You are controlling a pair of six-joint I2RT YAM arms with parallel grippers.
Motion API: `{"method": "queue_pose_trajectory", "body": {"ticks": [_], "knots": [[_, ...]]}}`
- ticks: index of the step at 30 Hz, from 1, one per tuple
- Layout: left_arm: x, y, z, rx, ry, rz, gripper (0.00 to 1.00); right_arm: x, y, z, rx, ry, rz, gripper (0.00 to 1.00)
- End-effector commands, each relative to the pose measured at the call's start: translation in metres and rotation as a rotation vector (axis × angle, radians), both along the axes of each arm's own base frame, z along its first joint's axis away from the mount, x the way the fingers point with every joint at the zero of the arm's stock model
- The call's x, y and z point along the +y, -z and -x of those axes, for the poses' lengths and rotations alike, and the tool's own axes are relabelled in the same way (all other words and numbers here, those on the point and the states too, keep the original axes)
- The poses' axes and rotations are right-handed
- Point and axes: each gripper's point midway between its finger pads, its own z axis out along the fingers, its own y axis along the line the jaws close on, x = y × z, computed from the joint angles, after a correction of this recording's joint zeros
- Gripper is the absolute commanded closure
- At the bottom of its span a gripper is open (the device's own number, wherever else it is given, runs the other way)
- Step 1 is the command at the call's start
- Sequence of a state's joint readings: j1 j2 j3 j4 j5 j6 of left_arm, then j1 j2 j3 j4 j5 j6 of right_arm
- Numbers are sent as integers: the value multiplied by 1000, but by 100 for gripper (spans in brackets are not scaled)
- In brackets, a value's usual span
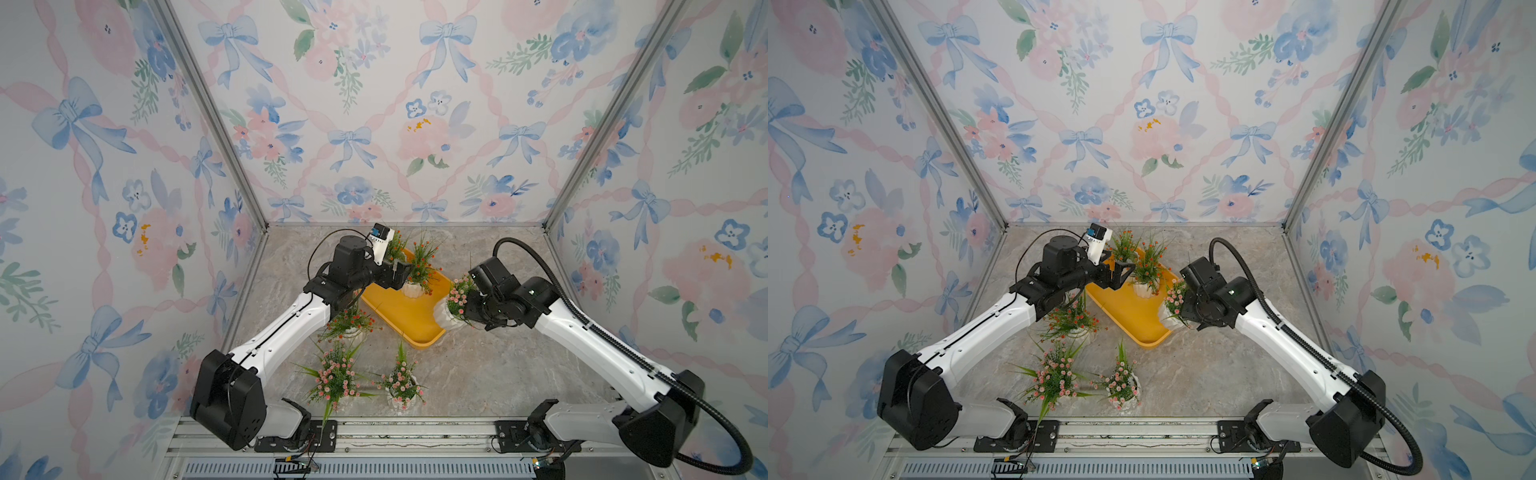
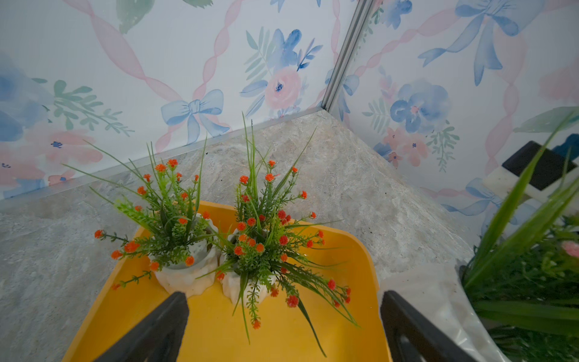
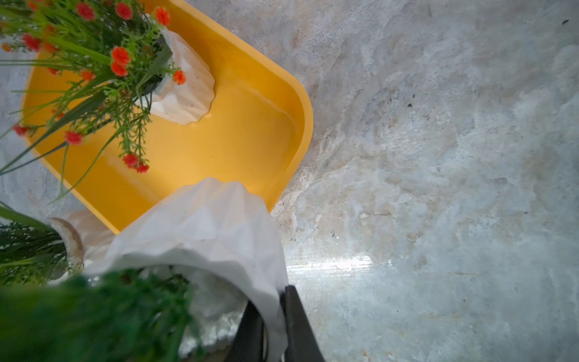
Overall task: Put the potted gypsophila into the storage box
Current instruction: Place the baby's breath potted plant at the storage box.
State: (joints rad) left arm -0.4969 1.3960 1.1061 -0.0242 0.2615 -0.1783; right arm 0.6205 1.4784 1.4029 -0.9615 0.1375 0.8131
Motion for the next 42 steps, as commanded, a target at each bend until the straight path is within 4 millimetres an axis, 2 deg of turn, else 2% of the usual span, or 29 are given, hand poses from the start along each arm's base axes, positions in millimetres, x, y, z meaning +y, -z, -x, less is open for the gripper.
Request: {"method": "queue_pose_trajectory", "body": {"ticks": [1, 4, 5, 11, 22, 31, 42], "knots": [[4, -18, -16, -76, -20, -9, 2, 8, 4, -23, 10, -31, 2, 97], [9, -18, -25, -86, -36, -14, 2, 18, 15, -36, 36, -56, 15, 97], [10, -17, -28, -87, -41, -16, 2, 21, 26, -41, 65, -60, 29, 98], [22, -26, -42, -120, -81, -17, 2, 36, 52, -65, 124, -84, 57, 98], [37, -26, -53, -142, -118, -22, 2, 28, 75, -88, 177, -42, 175, 96], [52, -22, -57, -146, -154, -41, 2, 28, 96, -93, 234, -36, 225, 94], [54, -21, -63, -146, -164, -44, 2, 27, 118, -102, 244, -4, 240, 91]]}}
